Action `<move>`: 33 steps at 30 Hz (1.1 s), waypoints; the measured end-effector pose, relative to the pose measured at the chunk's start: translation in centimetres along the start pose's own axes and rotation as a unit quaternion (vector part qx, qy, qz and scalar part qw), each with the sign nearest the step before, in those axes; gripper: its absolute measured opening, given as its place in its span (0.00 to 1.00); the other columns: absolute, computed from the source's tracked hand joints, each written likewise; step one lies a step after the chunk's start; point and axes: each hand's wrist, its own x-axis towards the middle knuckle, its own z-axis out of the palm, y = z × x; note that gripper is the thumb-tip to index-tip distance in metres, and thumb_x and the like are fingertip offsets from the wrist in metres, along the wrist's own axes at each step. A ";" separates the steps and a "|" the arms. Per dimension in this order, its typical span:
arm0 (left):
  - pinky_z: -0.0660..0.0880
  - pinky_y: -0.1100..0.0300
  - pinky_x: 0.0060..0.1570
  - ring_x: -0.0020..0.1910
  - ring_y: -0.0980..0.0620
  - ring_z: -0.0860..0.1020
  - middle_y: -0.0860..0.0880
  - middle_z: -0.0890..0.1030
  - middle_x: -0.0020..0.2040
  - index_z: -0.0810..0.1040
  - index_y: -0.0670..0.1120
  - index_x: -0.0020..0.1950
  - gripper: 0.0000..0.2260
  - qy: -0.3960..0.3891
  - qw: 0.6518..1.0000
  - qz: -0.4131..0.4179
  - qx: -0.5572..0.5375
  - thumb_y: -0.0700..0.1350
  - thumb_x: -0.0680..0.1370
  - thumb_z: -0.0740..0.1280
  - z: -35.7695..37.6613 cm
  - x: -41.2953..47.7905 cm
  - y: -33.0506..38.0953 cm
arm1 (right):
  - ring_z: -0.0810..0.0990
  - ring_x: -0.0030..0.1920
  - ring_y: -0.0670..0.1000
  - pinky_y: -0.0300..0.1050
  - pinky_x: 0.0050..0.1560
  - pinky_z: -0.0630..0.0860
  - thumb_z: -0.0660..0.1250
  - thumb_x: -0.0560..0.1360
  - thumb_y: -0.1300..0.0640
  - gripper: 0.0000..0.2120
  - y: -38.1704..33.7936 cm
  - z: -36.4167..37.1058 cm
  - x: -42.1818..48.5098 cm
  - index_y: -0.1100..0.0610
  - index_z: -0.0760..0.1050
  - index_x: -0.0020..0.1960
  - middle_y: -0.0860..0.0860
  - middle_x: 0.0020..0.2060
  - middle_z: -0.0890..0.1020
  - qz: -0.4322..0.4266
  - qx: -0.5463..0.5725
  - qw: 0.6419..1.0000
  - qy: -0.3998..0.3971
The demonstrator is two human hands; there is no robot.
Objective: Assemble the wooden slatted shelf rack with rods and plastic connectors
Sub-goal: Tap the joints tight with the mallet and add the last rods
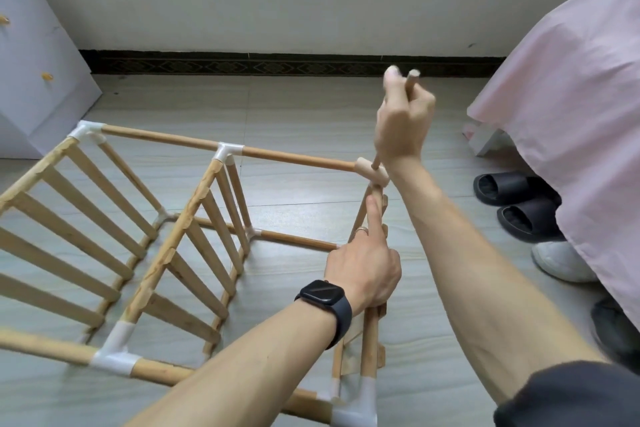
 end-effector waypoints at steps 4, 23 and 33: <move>0.74 0.45 0.50 0.49 0.38 0.77 0.43 0.77 0.58 0.31 0.52 0.80 0.37 0.005 1.000 0.006 0.009 0.47 0.80 0.54 0.0 -0.6 0.2 | 0.58 0.26 0.49 0.48 0.31 0.57 0.63 0.78 0.54 0.25 -0.7 0.5 -0.1 0.51 0.54 0.27 0.43 0.21 0.60 0.000 -0.030 1.000 -0.004; 0.68 0.46 0.65 0.71 0.44 0.68 0.45 0.71 0.73 0.63 0.50 0.78 0.24 0.096 0.965 0.070 0.235 0.54 0.82 0.57 -7.0 -4.7 -5.8 | 0.63 0.26 0.47 0.46 0.30 0.62 0.60 0.80 0.44 0.24 -3.1 -11.7 -14.8 0.48 0.59 0.28 0.46 0.21 0.64 0.010 -0.173 0.984 0.038; 0.81 0.46 0.45 0.47 0.45 0.80 0.43 0.79 0.53 0.60 0.49 0.74 0.21 0.179 0.964 -0.195 -0.002 0.53 0.83 0.59 -11.5 -9.5 -16.6 | 0.78 0.58 0.51 0.52 0.54 0.76 0.63 0.72 0.30 0.29 0.0 -11.0 -18.8 0.44 0.70 0.68 0.46 0.57 0.78 0.187 -0.462 0.841 -0.212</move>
